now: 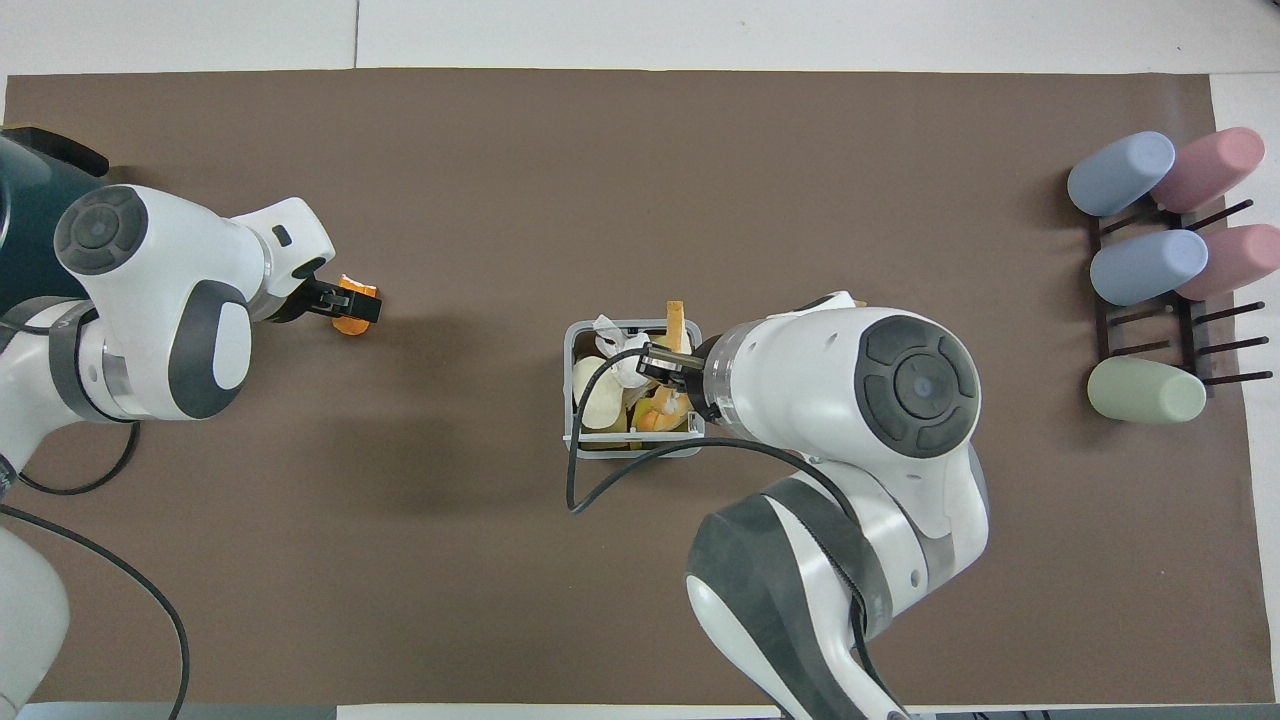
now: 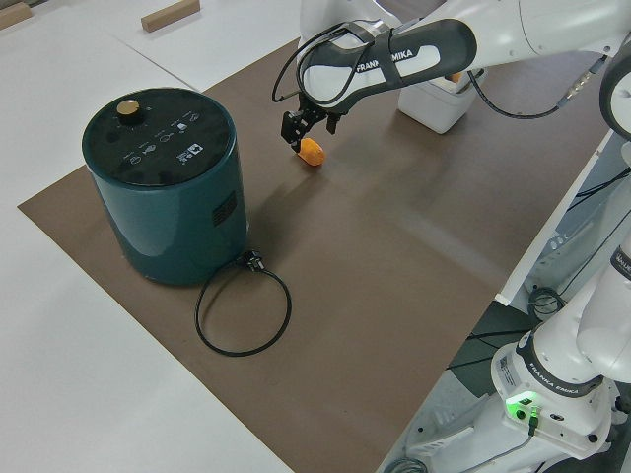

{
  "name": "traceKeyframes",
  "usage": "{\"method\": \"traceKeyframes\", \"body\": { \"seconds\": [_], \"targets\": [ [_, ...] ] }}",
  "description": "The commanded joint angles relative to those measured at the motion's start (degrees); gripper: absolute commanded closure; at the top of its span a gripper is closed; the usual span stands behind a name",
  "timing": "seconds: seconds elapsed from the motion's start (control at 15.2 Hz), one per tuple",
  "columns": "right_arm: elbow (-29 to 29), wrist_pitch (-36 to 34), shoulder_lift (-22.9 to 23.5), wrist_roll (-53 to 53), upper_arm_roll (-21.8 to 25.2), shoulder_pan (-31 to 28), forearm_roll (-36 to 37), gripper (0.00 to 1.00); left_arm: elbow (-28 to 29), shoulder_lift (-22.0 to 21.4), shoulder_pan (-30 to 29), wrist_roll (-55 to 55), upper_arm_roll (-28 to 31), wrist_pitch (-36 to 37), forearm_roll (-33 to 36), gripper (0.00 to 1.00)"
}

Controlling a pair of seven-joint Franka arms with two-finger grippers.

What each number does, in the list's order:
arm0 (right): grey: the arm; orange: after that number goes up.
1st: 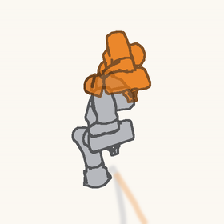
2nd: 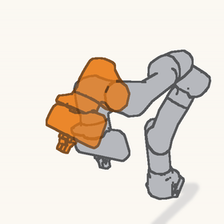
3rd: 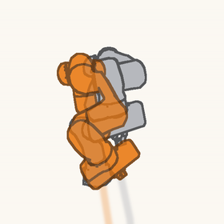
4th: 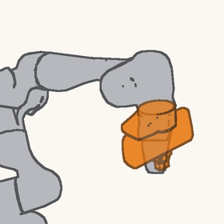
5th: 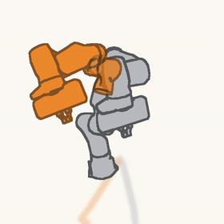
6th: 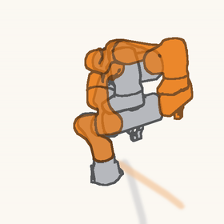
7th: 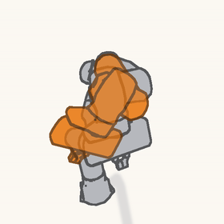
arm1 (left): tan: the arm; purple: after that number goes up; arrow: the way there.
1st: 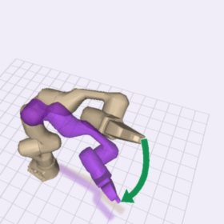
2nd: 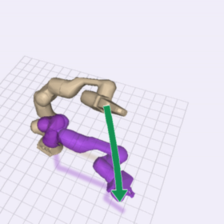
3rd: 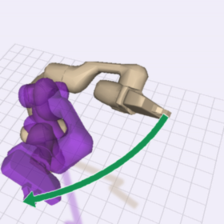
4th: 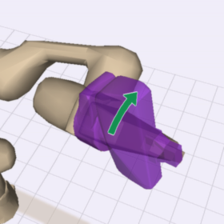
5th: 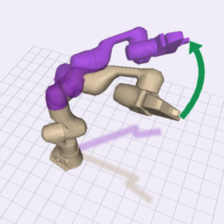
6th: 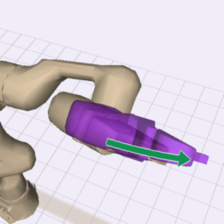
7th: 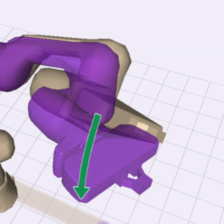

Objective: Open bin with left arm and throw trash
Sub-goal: 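Drop the bread into the bin while the left gripper grasps the orange scrap, then carry the orange scrap over the bin while the right gripper withdraws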

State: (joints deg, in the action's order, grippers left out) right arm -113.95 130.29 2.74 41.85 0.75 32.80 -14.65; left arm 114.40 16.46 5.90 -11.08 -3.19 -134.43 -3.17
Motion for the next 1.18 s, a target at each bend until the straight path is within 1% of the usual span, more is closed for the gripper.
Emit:
{"method": "traceKeyframes", "body": {
  "seconds": [0.0,0.2,0.26,0.33,0.39,0.46,0.53,0.66,0.72,0.86,0.99,1.05,1.12],
  "targets": [
    [0.6,0.1,1.3,-0.1,0.2,1.3,-1.3,1.00,-0.6,2.2,0.2,-0.7,0.1,-2.5,3.5,0.00],
    [-0.7,0.2,1.0,-2.1,0.2,1.4,-1.3,1.00,-0.6,2.7,0.1,-0.7,0.1,-3.5,4.0,0.00],
    [-1.0,0.2,1.0,-2.8,0.2,1.4,-1.3,0.62,-0.6,2.8,0.1,-0.5,0.0,-3.6,4.0,0.00],
    [-1.1,0.2,1.0,-2.9,0.2,1.4,-1.3,0.16,-0.6,2.8,0.1,-0.3,0.0,-3.8,4.0,0.06],
    [-1.1,0.2,1.0,-2.9,0.2,1.4,-1.3,0.03,-0.6,2.8,0.1,-0.3,0.0,-3.9,4.0,0.22],
    [-1.1,0.2,1.0,-2.8,0.2,1.4,-1.3,0.00,-0.6,2.8,0.1,-0.2,0.0,-3.9,4.0,0.43],
    [-1.0,0.2,1.0,-2.8,0.2,1.3,-1.3,0.00,-0.6,2.8,0.0,-0.2,0.0,-3.8,4.0,0.65],
    [-0.7,0.1,1.1,-2.9,0.3,1.0,-1.2,0.00,-0.7,2.8,0.1,-0.2,0.0,-3.6,4.0,0.92],
    [-0.5,0.1,1.2,-2.9,0.2,0.9,-0.7,0.00,-0.7,2.8,0.0,-0.2,0.0,-3.6,4.0,1.00],
    [0.0,-0.5,1.4,-3.3,0.3,0.4,-0.3,0.00,-1.0,2.8,-0.1,-0.1,0.0,-3.0,4.0,1.00],
    [1.3,-1.5,1.8,-6.6,0.4,-1.4,1.3,0.00,-2.2,2.7,-0.2,0.8,-0.1,-1.6,3.4,1.00],
    [1.6,-2.0,2.0,-9.1,0.4,-3.0,1.9,0.00,-3.6,2.3,-0.1,1.8,-0.2,0.3,3.3,1.00],
    [1.6,-2.1,2.1,-11.7,0.4,-4.2,2.6,0.00,-6.6,2.1,0.2,3.7,-0.3,4.4,2.4,1.00]
  ]
}}
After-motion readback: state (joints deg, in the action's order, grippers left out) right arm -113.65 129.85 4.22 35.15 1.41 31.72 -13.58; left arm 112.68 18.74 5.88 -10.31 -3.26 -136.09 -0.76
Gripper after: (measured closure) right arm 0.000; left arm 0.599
